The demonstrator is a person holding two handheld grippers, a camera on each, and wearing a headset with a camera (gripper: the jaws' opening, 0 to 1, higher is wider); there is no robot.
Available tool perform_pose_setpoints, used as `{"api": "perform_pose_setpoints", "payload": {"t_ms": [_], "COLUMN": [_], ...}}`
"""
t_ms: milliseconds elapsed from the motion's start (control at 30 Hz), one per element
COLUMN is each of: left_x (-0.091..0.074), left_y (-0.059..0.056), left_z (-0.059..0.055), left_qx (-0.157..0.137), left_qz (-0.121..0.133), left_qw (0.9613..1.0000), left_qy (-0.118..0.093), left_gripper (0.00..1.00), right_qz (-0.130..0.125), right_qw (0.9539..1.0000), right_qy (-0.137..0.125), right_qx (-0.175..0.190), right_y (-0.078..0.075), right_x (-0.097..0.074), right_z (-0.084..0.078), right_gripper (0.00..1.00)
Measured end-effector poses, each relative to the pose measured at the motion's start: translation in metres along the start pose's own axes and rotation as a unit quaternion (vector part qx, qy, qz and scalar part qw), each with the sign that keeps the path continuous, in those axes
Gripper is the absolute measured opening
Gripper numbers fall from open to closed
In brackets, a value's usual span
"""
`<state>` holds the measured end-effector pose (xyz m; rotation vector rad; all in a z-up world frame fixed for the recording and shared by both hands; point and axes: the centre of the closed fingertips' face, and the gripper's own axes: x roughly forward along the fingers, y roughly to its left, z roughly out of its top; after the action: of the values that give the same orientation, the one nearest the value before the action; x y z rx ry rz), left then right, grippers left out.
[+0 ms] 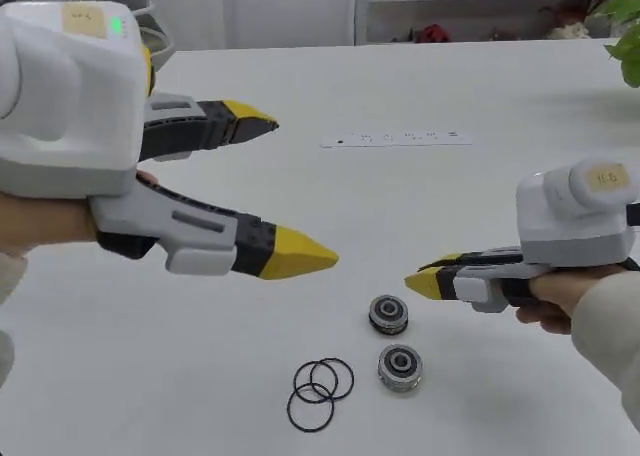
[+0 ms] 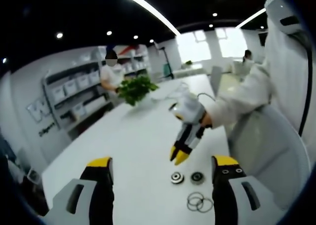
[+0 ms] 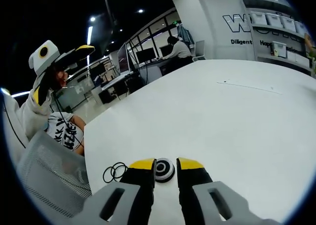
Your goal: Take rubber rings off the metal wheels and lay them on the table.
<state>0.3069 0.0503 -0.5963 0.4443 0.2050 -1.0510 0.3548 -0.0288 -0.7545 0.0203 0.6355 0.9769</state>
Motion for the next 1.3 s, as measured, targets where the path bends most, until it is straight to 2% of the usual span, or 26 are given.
{"api": "perform_pose_setpoints", "payload": {"t_ms": [167,267,367,400,433,500,600,700,900,967,1033,1167,1300], "left_x": [0.022,0.037,0.05,0.059,0.061,0.071,0.082,0.092,0.104,0.108,0.111,0.117,0.122], "left_y": [0.008,0.012,0.011,0.012,0.014,0.016,0.011,0.004,-0.008,-0.011,-0.013,-0.02,-0.024], "left_z": [0.006,0.003,0.004,0.002,0.002,-0.003,-0.014,-0.03,-0.051,-0.058,-0.064,-0.084,-0.094], "left_qx": [0.013,0.034,0.034,0.041,0.046,0.052,0.045,0.038,-0.008,-0.017,-0.025,-0.025,-0.027], "left_qz": [-0.008,-0.006,-0.016,-0.012,-0.009,-0.002,-0.013,-0.024,-0.048,-0.053,-0.057,-0.072,-0.083], "left_qw": [0.9999,0.9994,0.9993,0.9991,0.9989,0.9986,0.9988,0.9989,0.9984,0.998,0.9977,0.9971,0.9962], "left_qy": [-0.008,0.004,-0.002,-0.004,-0.005,-0.008,-0.013,-0.014,-0.03,-0.029,-0.027,-0.003,0.007], "left_gripper": [0.81,0.8,0.79,0.77,0.76,0.74,0.72,0.67,0.61,0.57,0.55,0.49,0.44], "right_qz": [-0.005,-0.003,0.0,-0.001,-0.002,-0.002,0.001,0.006,0.016,0.018,0.019,0.022,0.025], "right_qw": [0.9999,0.9999,0.9997,0.9995,0.9993,0.999,0.9988,0.9985,0.9978,0.9976,0.9976,0.9975,0.9973], "right_qy": [0.008,0.015,0.026,0.032,0.036,0.044,0.049,0.054,0.064,0.066,0.066,0.065,0.065], "right_qx": [0.006,0.007,0.003,0.001,0.0,-0.001,0.002,0.0,-0.006,-0.008,-0.011,-0.018,-0.024], "right_y": [-0.005,-0.005,-0.004,-0.005,-0.006,-0.008,-0.009,-0.007,-0.004,-0.003,-0.002,0.001,0.0], "right_x": [-0.001,0.001,0.002,0.003,0.003,0.004,0.005,0.007,0.012,0.013,0.014,0.016,0.018], "right_z": [-0.008,-0.013,-0.02,-0.023,-0.025,-0.031,-0.035,-0.038,-0.044,-0.045,-0.045,-0.045,-0.046], "right_gripper": [0.14,0.14,0.14,0.14,0.14,0.14,0.14,0.15,0.15,0.15,0.16,0.16,0.17]}}
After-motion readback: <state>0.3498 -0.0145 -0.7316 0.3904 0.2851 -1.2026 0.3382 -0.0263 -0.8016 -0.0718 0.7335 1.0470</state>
